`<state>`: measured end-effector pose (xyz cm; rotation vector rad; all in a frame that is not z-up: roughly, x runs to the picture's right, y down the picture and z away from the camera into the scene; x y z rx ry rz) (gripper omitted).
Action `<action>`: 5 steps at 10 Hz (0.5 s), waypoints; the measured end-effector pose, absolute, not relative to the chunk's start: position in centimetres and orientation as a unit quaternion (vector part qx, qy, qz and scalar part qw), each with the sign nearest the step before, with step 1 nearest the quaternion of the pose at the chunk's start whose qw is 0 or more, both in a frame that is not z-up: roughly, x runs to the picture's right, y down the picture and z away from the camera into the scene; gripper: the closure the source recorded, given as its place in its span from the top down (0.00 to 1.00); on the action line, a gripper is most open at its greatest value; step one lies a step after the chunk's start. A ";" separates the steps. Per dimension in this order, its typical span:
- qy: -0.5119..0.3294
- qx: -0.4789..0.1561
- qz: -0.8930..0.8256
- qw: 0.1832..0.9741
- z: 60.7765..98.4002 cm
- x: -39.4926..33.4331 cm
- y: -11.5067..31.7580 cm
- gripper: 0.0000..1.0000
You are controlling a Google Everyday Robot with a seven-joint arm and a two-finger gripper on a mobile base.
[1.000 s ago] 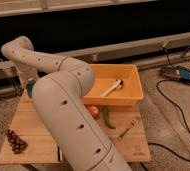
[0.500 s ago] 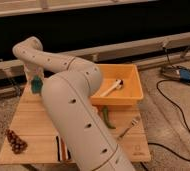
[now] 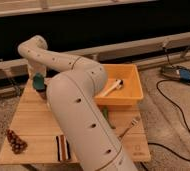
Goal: Place sponge in metal cup
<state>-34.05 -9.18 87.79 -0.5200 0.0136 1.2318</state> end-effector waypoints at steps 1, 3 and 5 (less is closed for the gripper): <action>0.003 -0.238 0.574 0.784 87.8 -34.1 -9.4 0.00; -0.002 -0.229 0.581 0.781 88.0 -33.8 -9.8 0.00; -0.005 -0.226 0.584 0.780 88.0 -33.8 -10.0 0.00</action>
